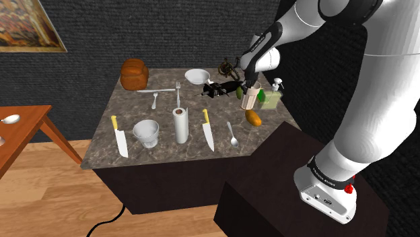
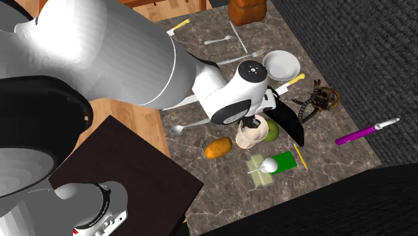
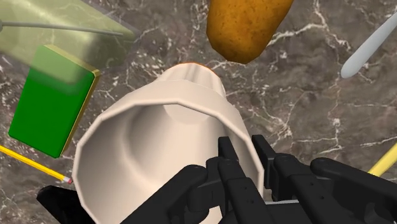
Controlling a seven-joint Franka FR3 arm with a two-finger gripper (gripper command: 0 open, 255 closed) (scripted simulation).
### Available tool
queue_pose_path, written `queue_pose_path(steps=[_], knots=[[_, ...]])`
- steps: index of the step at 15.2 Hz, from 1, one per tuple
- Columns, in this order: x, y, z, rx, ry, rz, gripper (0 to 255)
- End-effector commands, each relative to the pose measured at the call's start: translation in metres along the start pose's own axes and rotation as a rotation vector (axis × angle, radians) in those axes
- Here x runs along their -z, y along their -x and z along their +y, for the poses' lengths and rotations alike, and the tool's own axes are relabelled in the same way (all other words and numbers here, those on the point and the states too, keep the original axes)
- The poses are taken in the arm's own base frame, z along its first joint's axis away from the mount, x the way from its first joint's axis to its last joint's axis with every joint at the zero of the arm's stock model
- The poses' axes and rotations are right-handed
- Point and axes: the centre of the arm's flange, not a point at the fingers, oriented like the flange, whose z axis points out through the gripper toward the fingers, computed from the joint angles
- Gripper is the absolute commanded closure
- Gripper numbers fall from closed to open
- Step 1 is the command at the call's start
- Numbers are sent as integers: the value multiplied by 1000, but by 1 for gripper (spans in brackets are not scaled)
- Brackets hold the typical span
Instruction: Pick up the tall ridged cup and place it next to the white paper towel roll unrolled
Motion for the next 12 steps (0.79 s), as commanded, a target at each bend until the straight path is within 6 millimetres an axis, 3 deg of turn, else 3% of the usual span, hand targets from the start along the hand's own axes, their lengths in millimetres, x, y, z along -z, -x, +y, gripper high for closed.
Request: queue_pose_path(steps=[1, 12], knots=[[11, -1, 1, 0, 0, 0, 255], [69, -4, 6, 0, 0, 0, 255]])
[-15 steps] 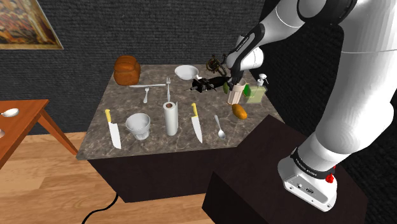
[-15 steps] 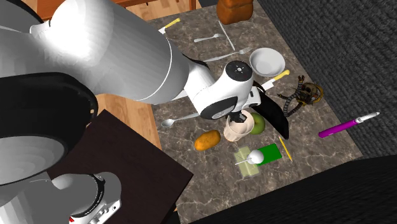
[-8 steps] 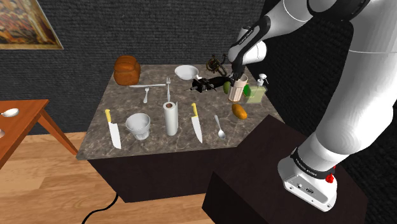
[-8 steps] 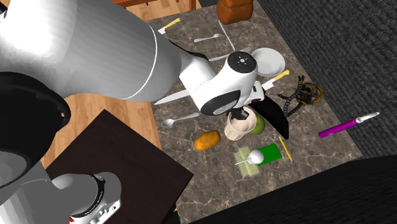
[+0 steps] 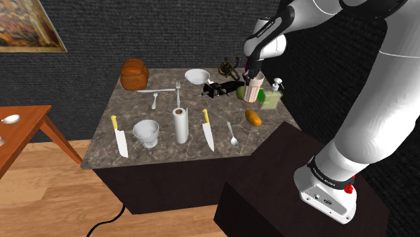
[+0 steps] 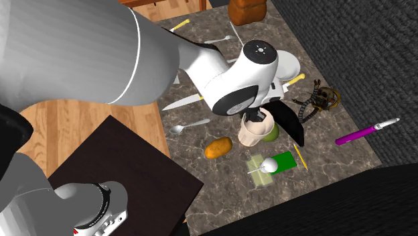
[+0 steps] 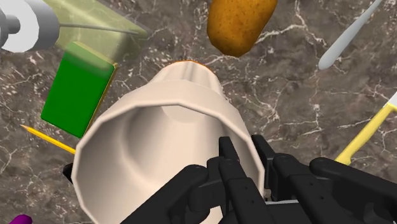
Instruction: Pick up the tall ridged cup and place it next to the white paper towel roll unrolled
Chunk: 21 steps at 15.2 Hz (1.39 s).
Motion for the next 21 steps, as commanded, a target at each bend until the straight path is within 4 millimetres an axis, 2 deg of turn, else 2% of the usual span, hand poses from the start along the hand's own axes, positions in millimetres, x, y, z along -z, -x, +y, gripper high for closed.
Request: queue_pose_path(steps=[1, 21], knots=[[11, -1, 1, 0, 0, 0, 255], [116, -7, 8, 0, 0, 0, 255]])
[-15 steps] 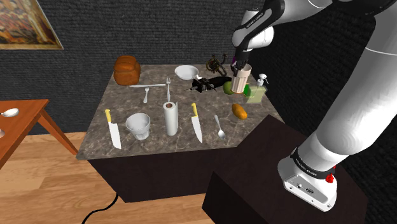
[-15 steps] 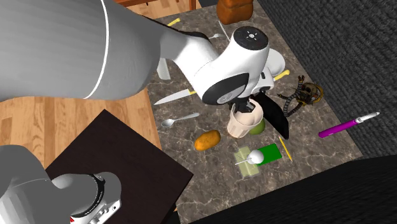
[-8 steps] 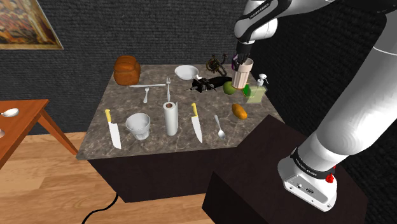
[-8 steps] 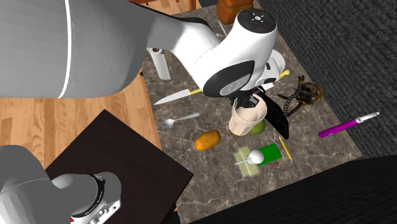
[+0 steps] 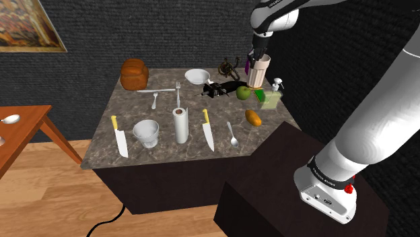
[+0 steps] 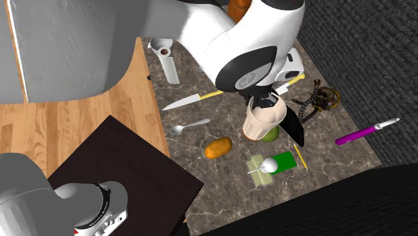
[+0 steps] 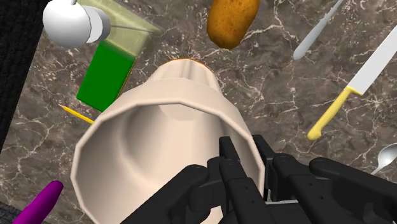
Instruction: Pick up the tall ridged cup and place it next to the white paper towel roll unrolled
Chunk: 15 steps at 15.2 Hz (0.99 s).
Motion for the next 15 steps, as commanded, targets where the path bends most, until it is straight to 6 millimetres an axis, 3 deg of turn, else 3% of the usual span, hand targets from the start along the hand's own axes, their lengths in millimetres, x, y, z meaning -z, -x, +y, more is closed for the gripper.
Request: queue_pose_path(steps=[1, 15], knots=[[11, 0, 1, 0, 0, 0, 255], [85, -4, 6, 0, 0, 0, 255]])
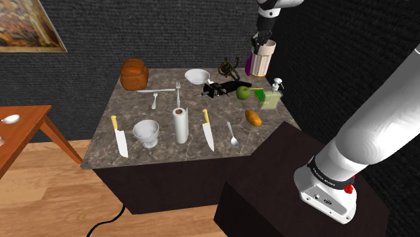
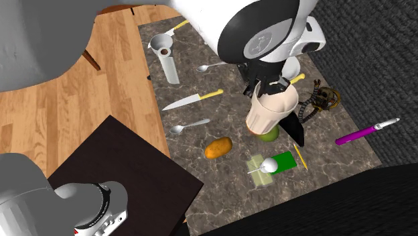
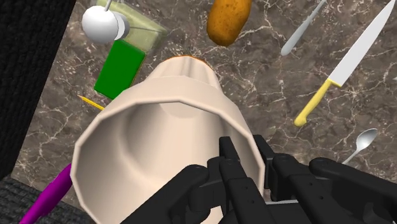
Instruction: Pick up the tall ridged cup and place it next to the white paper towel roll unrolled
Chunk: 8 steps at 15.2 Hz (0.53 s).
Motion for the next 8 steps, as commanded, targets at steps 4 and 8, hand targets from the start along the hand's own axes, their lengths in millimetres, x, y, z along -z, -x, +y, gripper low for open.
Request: queue_pose_path(steps=[4, 8], knots=[[17, -14, -22, 0, 0, 0, 255], [19, -39, -68, 0, 0, 0, 255]])
